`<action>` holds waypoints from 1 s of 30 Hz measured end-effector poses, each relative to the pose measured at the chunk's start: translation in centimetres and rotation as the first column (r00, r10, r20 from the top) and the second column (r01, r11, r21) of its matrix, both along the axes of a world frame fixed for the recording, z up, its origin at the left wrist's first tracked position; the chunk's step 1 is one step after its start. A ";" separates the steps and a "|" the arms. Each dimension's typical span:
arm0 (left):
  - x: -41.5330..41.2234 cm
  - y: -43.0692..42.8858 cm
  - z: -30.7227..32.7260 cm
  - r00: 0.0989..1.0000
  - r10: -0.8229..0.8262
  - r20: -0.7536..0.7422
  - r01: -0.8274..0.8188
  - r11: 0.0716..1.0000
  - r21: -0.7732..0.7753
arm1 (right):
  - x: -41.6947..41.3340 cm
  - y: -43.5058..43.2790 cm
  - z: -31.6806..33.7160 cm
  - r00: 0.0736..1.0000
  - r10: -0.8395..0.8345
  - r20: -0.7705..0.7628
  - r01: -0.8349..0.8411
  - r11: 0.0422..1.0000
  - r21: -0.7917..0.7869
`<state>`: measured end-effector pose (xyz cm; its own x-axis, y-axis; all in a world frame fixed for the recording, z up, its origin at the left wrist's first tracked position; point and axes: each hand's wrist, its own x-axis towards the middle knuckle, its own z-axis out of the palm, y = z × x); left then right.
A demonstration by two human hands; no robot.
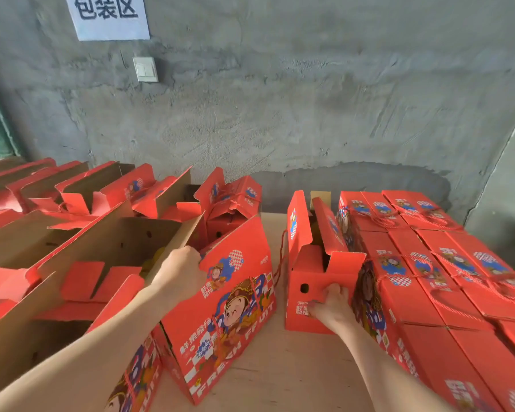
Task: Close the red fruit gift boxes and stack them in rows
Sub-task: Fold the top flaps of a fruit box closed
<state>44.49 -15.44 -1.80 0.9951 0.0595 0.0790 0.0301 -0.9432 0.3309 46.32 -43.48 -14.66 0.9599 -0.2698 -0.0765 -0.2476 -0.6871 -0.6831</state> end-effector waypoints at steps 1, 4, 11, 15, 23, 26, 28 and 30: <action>0.4 0.7 -0.2 0.999 0.040 -0.003 -0.040 0.998 -0.053 | 0.0 0.0 0.1 1.000 0.000 -0.002 0.000 1.000 0.002; 1.7 0.6 -1.0 0.987 0.161 0.016 -0.155 0.970 -0.188 | -0.1 0.0 0.5 0.999 -0.007 -0.035 0.007 1.000 -0.005; 2.1 -3.7 0.5 0.973 -0.059 0.223 0.028 0.990 0.137 | -3.6 4.0 -1.1 0.999 0.043 -0.013 -0.044 0.999 -0.013; -0.7 -5.1 0.6 0.878 -0.296 0.376 0.283 0.955 0.091 | -7.0 6.8 -1.6 0.999 0.045 0.001 -0.045 0.999 0.005; -9.6 -4.4 -2.0 0.887 -0.319 0.333 0.409 0.878 -0.250 | -17.9 8.7 0.9 0.998 -0.005 0.066 0.006 1.000 -0.022; -12.9 -3.8 -2.7 0.904 -0.292 0.311 0.392 0.856 -0.337 | -23.1 8.1 3.1 0.992 -0.030 0.123 0.028 0.999 0.018; -14.8 -3.2 -3.5 0.912 -0.272 0.307 0.378 0.848 -0.372 | -26.7 7.8 4.0 0.977 -0.020 0.213 0.000 0.996 0.094; -16.1 -2.7 -4.2 0.922 -0.215 0.323 0.343 0.840 -0.420 | -30.0 7.5 3.7 0.975 -0.003 0.221 -0.045 0.976 0.211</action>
<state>28.39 -18.16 -5.97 0.9233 -0.1248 0.3631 -0.3557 -0.6341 0.6865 16.32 -35.99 -10.94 0.9648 -0.2495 0.0827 -0.0624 -0.5230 -0.8500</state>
